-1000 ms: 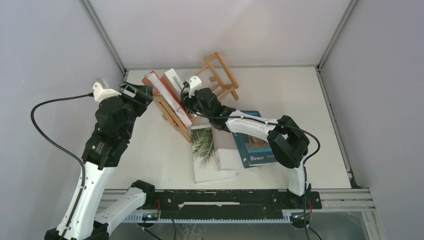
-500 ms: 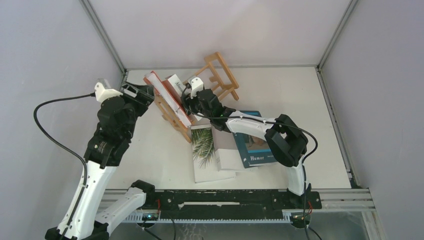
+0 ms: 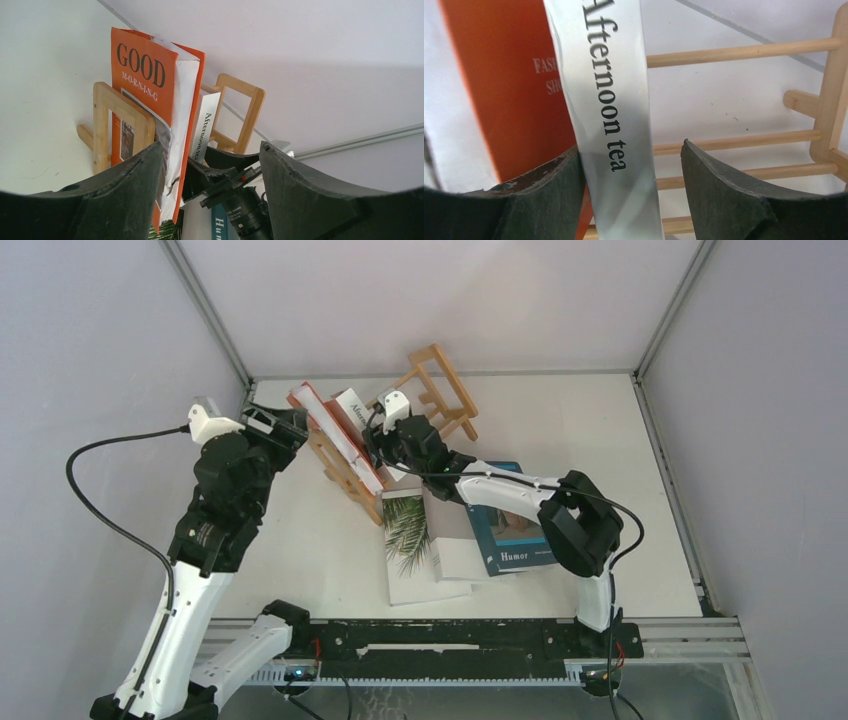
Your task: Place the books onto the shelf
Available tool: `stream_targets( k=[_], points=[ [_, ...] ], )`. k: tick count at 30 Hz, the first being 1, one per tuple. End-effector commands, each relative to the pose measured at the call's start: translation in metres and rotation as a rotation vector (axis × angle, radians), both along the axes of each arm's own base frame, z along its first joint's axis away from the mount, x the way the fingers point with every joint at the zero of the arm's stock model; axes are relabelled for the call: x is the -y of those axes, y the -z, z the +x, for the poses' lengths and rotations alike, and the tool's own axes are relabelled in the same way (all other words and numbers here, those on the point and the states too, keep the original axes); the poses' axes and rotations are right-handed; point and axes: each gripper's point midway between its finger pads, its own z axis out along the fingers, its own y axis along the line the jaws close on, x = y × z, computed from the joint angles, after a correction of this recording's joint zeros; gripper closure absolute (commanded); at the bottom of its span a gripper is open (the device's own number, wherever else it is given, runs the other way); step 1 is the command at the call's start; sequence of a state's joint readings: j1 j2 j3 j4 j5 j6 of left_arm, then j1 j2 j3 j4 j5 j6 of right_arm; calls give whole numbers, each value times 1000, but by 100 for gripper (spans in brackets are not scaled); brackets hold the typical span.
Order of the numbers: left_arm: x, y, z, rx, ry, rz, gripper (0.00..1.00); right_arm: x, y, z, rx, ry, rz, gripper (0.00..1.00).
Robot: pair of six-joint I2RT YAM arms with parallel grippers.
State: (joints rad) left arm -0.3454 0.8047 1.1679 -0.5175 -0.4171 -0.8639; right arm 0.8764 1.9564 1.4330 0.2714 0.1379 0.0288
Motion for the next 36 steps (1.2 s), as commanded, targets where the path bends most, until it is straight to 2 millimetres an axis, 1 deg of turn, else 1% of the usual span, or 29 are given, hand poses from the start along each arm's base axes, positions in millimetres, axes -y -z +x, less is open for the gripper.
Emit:
stream_targets(
  k=[1, 5, 11, 14, 17, 20, 23, 25, 28, 30, 32, 34, 35, 36],
  points=[
    [-4, -20, 0, 63, -15, -12, 25, 8, -71, -7, 90, 11, 98, 26],
    [-4, -25, 0, 72, -15, -14, 26, 12, -90, -17, 111, 12, 114, 25],
    [-1, -25, 2, 71, -6, -21, 26, 24, -105, -26, 119, 22, 130, 25],
    [0, -23, 3, 68, -5, -21, 26, 28, -110, -27, 124, 31, 135, 25],
    [0, -21, 3, 66, -3, -20, 26, 33, -114, -22, 120, 51, 158, 28],
    [0, -20, 3, 67, -5, -19, 26, 39, -114, -8, 91, 93, 197, 35],
    [-2, -21, 2, 75, -10, -17, 26, 43, -107, 13, 24, 137, 208, 48],
    [-2, -20, 2, 81, -10, -19, 26, 43, -107, 27, -13, 153, 236, 55],
    [0, -18, 4, 90, -2, -20, 26, 38, -96, 47, -94, 164, 248, 66],
    [1, -16, 5, 94, 3, -16, 26, 33, -89, 58, -150, 169, 268, 70],
    [1, -14, 6, 99, 4, -5, 26, 26, -71, 68, -222, 168, 269, 72],
    [1, -10, 7, 100, 6, 7, 26, 21, -58, 76, -292, 167, 271, 74],
    [2, -7, 7, 100, 8, 13, 26, 16, -58, 80, -311, 162, 286, 76],
    [2, -4, 8, 99, 10, 18, 26, 11, -52, 81, -344, 150, 288, 76]
  ],
)
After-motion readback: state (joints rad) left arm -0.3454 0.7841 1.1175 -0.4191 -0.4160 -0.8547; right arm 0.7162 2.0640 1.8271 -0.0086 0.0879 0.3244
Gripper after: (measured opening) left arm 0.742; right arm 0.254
